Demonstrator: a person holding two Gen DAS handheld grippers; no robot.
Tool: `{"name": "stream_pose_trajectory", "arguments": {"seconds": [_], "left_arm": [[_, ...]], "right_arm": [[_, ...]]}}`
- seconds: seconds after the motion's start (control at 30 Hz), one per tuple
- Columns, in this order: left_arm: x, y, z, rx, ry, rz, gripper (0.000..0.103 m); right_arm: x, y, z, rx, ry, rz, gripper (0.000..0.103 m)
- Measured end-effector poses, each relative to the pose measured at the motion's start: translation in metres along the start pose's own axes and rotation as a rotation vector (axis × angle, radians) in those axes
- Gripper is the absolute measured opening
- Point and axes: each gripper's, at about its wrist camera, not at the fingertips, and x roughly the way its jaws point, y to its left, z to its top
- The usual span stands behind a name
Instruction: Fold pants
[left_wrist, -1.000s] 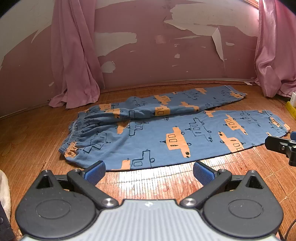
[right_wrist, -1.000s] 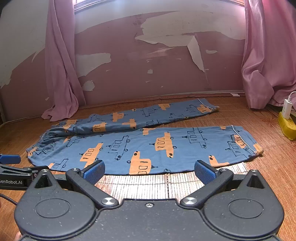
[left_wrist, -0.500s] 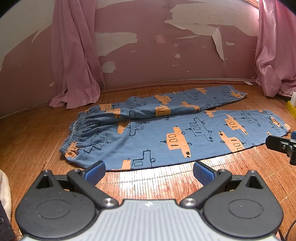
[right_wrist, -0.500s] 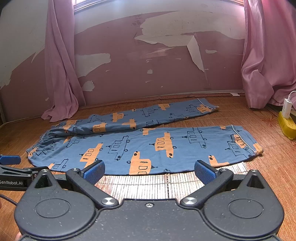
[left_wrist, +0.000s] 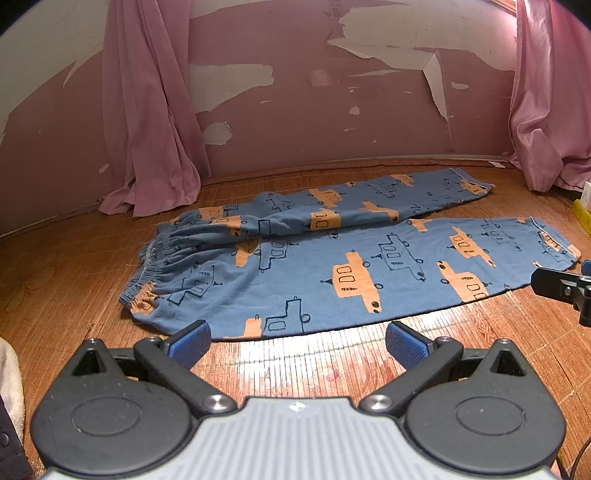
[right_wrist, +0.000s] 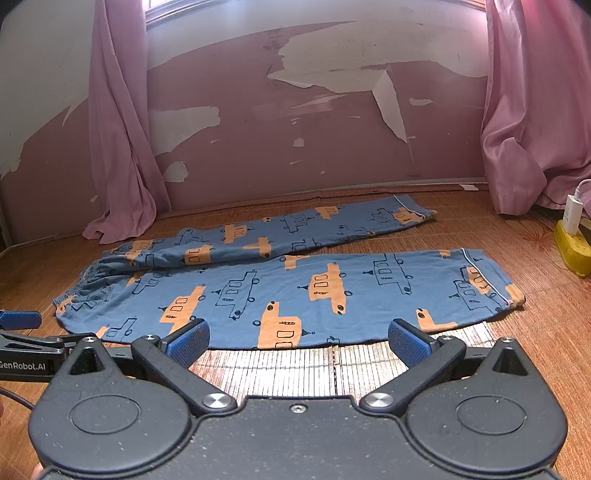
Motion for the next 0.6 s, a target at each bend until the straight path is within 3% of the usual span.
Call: {"name": "stream_pose_trajectory", "arguments": {"seconds": [0.2, 0.43, 0.6], "left_arm": [[0.001, 0.0, -0.001, 0.004, 0.007, 0.001, 0.103], [0.011, -0.001, -0.006, -0.006, 0.075, -0.009, 0.103], [0.026, 0.008, 0.016, -0.022, 0.137, 0.003, 0.103]], "right_arm": [[0.0, 0.0, 0.0, 0.001, 0.0, 0.0, 0.103], [0.0, -0.002, 0.003, 0.014, 0.006, -0.008, 0.103], [0.004, -0.016, 0.033, -0.031, 0.02, 0.031, 0.103]]}}
